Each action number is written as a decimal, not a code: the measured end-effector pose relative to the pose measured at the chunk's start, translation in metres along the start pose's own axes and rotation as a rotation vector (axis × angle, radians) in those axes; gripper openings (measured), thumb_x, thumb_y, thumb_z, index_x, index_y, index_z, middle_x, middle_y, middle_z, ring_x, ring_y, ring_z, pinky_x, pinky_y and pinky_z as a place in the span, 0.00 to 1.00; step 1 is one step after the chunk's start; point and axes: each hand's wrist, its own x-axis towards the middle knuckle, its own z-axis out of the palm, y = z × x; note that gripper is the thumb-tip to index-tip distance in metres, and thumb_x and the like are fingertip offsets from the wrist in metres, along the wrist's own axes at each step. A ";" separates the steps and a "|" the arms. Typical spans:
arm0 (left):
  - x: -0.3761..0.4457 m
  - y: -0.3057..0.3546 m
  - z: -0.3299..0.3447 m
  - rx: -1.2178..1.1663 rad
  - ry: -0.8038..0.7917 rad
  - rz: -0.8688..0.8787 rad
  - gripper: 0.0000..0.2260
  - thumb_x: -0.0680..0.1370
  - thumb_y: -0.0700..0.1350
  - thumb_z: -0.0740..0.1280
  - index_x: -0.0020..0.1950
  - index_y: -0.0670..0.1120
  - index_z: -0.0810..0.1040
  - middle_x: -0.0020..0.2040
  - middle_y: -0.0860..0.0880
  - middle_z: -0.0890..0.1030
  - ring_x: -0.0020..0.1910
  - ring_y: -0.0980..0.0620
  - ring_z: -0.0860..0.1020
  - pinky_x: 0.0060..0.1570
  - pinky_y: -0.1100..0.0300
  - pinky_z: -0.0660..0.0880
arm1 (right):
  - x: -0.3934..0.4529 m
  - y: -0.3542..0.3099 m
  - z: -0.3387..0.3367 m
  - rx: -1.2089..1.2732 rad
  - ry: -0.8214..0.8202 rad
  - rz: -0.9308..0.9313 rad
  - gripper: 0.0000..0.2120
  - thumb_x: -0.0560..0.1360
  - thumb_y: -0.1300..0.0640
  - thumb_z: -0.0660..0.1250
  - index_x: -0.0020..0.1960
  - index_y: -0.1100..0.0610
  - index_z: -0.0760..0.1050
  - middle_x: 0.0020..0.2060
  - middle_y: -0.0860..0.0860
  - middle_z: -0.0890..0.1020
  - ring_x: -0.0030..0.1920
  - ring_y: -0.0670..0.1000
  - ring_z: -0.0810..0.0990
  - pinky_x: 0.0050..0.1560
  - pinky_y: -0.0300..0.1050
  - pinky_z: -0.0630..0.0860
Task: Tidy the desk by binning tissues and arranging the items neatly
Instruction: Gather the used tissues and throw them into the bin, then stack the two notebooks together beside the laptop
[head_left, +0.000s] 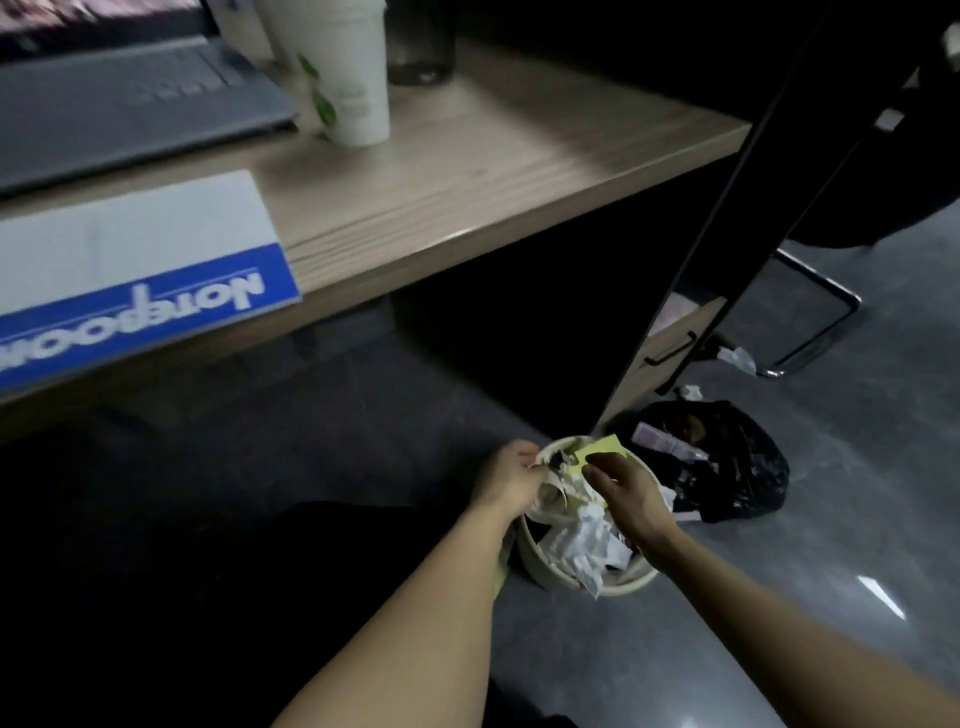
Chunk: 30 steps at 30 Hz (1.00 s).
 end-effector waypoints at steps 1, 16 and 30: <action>-0.007 0.004 -0.007 -0.021 0.024 0.018 0.18 0.75 0.43 0.69 0.65 0.46 0.76 0.61 0.48 0.80 0.58 0.48 0.79 0.58 0.58 0.74 | -0.002 -0.011 0.001 -0.009 0.005 -0.030 0.15 0.79 0.50 0.65 0.61 0.57 0.78 0.53 0.49 0.82 0.55 0.49 0.80 0.51 0.40 0.73; -0.164 0.072 -0.148 0.014 0.329 0.479 0.15 0.75 0.46 0.71 0.62 0.51 0.78 0.56 0.55 0.81 0.56 0.57 0.79 0.58 0.59 0.75 | -0.051 -0.180 -0.002 0.007 0.010 -0.450 0.09 0.78 0.54 0.68 0.56 0.55 0.80 0.49 0.47 0.84 0.53 0.44 0.81 0.55 0.40 0.75; -0.267 0.121 -0.291 0.154 0.610 0.781 0.10 0.76 0.48 0.70 0.57 0.57 0.77 0.54 0.61 0.81 0.54 0.64 0.78 0.53 0.62 0.76 | -0.092 -0.352 0.025 -0.157 0.083 -0.841 0.06 0.76 0.49 0.69 0.50 0.51 0.79 0.47 0.44 0.82 0.49 0.44 0.78 0.49 0.42 0.68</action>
